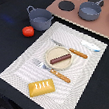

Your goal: Interact with the objects in diverse but meaningful ways.

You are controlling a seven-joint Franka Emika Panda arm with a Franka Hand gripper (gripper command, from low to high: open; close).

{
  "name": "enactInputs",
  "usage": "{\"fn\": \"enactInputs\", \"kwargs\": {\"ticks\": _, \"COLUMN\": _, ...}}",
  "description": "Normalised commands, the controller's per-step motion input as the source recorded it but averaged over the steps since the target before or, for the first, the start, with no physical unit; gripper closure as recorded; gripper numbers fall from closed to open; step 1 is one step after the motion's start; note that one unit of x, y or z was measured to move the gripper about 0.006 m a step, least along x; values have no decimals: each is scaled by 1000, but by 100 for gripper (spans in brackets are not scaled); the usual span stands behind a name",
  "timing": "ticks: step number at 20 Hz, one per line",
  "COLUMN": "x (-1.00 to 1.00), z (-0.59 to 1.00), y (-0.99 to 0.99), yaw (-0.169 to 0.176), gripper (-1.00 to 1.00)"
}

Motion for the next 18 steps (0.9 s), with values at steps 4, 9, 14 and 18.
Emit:
{"fn": "enactInputs", "kwargs": {"ticks": 4, "x": 122, "z": -80, "y": -43, "yaw": 0, "gripper": -100}}
{"fn": "enactInputs", "kwargs": {"ticks": 9, "x": 198, "z": -221, "y": -163, "yaw": 0, "gripper": -100}}
{"fn": "enactInputs", "kwargs": {"ticks": 14, "x": 287, "z": -254, "y": -349, "yaw": 5, "gripper": -100}}
{"fn": "enactInputs", "kwargs": {"ticks": 18, "x": 273, "z": -316, "y": -501, "yaw": 0, "gripper": -100}}
